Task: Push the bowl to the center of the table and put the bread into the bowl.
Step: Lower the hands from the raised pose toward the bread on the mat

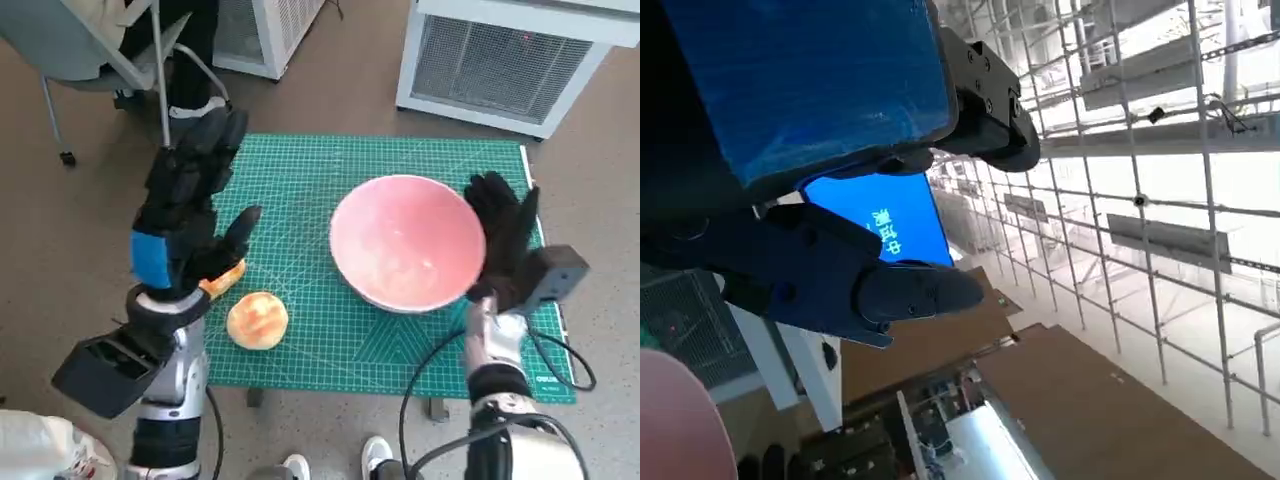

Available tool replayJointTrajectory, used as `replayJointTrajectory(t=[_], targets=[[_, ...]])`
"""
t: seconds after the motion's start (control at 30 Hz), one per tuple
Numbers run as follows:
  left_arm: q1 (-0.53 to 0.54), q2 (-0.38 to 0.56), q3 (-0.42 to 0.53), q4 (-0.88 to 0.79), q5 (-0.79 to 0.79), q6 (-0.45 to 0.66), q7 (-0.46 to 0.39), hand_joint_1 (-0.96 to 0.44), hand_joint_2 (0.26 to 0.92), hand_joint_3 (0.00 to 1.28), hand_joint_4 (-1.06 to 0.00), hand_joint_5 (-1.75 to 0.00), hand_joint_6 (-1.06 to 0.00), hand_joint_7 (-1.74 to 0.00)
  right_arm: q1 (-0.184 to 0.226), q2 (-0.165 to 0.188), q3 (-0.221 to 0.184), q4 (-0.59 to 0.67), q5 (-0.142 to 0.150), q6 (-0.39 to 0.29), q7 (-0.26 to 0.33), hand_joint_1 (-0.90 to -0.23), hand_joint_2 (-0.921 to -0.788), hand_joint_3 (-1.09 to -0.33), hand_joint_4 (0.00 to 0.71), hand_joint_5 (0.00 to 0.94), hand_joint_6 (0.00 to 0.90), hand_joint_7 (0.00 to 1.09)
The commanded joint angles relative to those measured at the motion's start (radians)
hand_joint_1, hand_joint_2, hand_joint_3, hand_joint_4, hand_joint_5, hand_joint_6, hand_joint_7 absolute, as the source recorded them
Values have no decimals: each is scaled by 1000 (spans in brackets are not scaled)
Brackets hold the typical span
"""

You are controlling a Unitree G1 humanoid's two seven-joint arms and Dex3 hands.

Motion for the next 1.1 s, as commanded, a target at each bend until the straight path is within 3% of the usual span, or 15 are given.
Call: replayJointTrajectory(t=[0.03,0.37,0.63,0.9,1.1], targets=[[19,9,9,-20,13,-8,10,-354,921,327,-433,0,-441,-202,-28,33,1,18,-1,29,-29,-476,-921,-891,166,2,112,312],[37,14,19,-32,11,-1,16,-360,921,325,-432,0,-468,-163,-90,56,17,28,-31,82,-97,-537,-921,-928,188,10,128,333],[59,32,32,-50,2,13,14,-358,921,322,-432,0,-495,-122,-125,36,39,27,-55,113,-118,-552,-921,-947,189,8,133,335],[124,124,67,-120,123,97,38,-368,921,335,-387,0,-461,-80,-136,-9,64,0,-77,45,-103,-578,-921,-953,177,1,125,331],[225,261,117,-308,400,352,47,-425,921,358,-371,0,-413,-44,-136,-38,85,-47,-76,-93,-42,-594,-921,-959,182,4,125,328]])
